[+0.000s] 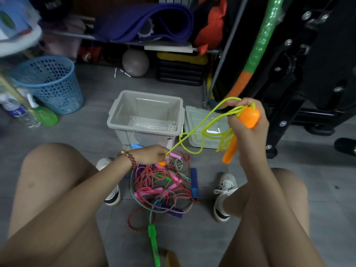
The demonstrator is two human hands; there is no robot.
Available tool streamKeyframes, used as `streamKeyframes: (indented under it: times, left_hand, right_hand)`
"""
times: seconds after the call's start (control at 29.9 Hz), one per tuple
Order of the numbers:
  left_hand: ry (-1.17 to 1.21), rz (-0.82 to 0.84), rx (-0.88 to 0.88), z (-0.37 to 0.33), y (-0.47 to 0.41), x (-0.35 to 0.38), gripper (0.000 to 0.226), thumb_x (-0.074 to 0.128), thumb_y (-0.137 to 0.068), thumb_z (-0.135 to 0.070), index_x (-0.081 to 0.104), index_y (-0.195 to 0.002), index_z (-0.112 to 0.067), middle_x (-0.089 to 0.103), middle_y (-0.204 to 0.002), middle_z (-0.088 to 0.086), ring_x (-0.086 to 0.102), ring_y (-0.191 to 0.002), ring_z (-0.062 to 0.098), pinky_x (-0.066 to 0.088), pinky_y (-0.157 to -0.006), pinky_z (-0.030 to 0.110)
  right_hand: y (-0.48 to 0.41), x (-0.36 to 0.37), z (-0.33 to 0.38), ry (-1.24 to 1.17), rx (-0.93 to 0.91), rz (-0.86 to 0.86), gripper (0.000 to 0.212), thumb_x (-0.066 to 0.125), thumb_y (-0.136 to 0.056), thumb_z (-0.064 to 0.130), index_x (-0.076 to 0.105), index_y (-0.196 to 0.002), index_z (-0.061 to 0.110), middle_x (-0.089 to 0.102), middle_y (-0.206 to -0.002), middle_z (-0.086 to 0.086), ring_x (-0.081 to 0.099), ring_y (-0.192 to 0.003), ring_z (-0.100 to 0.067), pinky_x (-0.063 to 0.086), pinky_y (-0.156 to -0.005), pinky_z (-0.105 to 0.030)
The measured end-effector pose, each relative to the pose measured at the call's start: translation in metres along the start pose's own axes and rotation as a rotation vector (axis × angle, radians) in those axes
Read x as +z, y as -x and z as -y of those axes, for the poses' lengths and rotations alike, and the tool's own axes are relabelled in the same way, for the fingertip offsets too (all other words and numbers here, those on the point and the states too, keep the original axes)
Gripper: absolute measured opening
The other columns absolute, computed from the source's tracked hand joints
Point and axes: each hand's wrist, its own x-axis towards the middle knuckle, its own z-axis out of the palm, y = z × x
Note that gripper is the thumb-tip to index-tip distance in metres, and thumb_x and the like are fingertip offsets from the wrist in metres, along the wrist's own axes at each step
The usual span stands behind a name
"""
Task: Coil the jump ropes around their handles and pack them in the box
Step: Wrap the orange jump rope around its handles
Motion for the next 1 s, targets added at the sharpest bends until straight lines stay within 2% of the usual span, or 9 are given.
streamKeyframes:
  times: [0.13,0.27,0.37,0.47,0.57,0.67,0.8,0.9,1.0]
  left_hand:
    - [0.208,-0.281,0.033,-0.002,0.001,-0.006,0.030,0.037,-0.101,-0.016,0.055,-0.077,-0.022,0.058,-0.069,-0.002,0.056,-0.070,0.012,0.045,-0.077,0.034]
    - [0.471,-0.409,0.121,-0.032,0.016,-0.019,0.025,0.035,-0.101,-0.012,0.058,-0.092,-0.012,0.040,-0.058,-0.001,0.047,-0.048,-0.002,0.045,-0.055,0.015]
    - [0.712,-0.404,0.144,-0.050,0.026,-0.024,0.024,0.035,-0.101,-0.016,0.058,-0.099,-0.009,0.032,-0.059,-0.001,0.043,-0.048,0.001,0.058,-0.063,0.029]
    - [0.845,-0.468,0.123,-0.063,0.032,-0.028,0.025,0.034,-0.101,-0.013,0.058,-0.102,-0.006,0.034,-0.053,-0.007,0.038,-0.046,0.002,0.055,-0.054,0.024]
    - [0.977,-0.556,0.128,-0.071,0.033,-0.034,0.025,0.032,-0.100,-0.007,0.057,-0.101,-0.006,0.033,-0.047,-0.013,0.033,-0.044,0.001,0.046,-0.048,0.018]
    - [1.176,-0.569,0.141,-0.075,0.032,-0.039,0.025,0.032,-0.096,0.000,0.054,-0.105,-0.006,0.036,-0.049,-0.012,0.037,-0.044,0.002,0.048,-0.052,0.018]
    - [1.346,-0.551,0.232,-0.083,0.034,-0.042,0.033,0.040,-0.087,0.008,0.043,-0.118,-0.006,0.039,-0.066,0.000,0.044,-0.051,0.005,0.054,-0.060,0.025]
    - [1.384,-0.501,0.300,-0.083,0.033,-0.042,0.057,0.049,-0.064,0.011,0.040,-0.117,-0.008,0.045,-0.072,0.001,0.049,-0.058,0.006,0.056,-0.068,0.029]
    - [1.323,-0.495,0.352,-0.085,0.030,-0.036,0.064,0.050,-0.063,0.011,0.035,-0.122,-0.009,0.046,-0.077,0.000,0.051,-0.066,0.006,0.053,-0.074,0.028]
  right_hand:
    - [-0.003,-0.007,-0.008,0.179,0.010,0.015,0.037,0.055,-0.070,0.000,0.057,-0.107,0.007,0.061,-0.106,0.002,0.057,-0.081,0.000,0.044,-0.070,-0.014]
    - [-0.009,-0.015,-0.023,0.500,0.190,0.240,0.061,0.069,-0.080,0.005,0.046,-0.135,0.018,0.055,-0.122,-0.004,0.054,-0.086,-0.011,0.045,-0.077,-0.023]
    - [-0.010,-0.021,-0.029,0.689,0.389,0.437,0.076,0.070,-0.081,0.009,0.031,-0.145,0.023,0.045,-0.135,-0.006,0.050,-0.114,-0.021,0.041,-0.095,-0.029]
    - [-0.010,-0.023,-0.032,0.816,0.464,0.582,0.077,0.072,-0.080,0.014,0.032,-0.145,0.021,0.040,-0.141,-0.005,0.038,-0.131,-0.021,0.033,-0.101,-0.027]
    - [-0.007,-0.016,-0.037,0.721,0.541,0.464,0.052,0.073,-0.080,0.023,0.050,-0.125,0.013,0.062,-0.104,-0.006,0.061,-0.091,-0.023,0.048,-0.078,-0.035]
    - [-0.010,-0.009,-0.031,0.667,0.502,0.237,0.042,0.073,-0.079,0.036,0.046,-0.103,0.013,0.058,-0.067,-0.006,0.055,-0.049,-0.020,0.048,-0.056,-0.033]
    - [-0.013,-0.004,-0.024,0.225,0.396,0.088,0.046,0.069,-0.084,0.016,0.038,-0.116,0.006,0.052,-0.071,-0.003,0.051,-0.054,-0.011,0.044,-0.057,-0.025]
    - [-0.009,0.002,-0.017,0.112,0.263,0.209,0.041,0.061,-0.087,0.006,0.041,-0.122,0.000,0.055,-0.078,-0.013,0.054,-0.054,-0.008,0.047,-0.057,-0.021]
    - [0.002,0.017,-0.014,0.055,0.265,0.414,0.039,0.058,-0.087,0.020,0.048,-0.124,0.012,0.064,-0.093,-0.011,0.063,-0.071,-0.016,0.055,-0.064,-0.029]
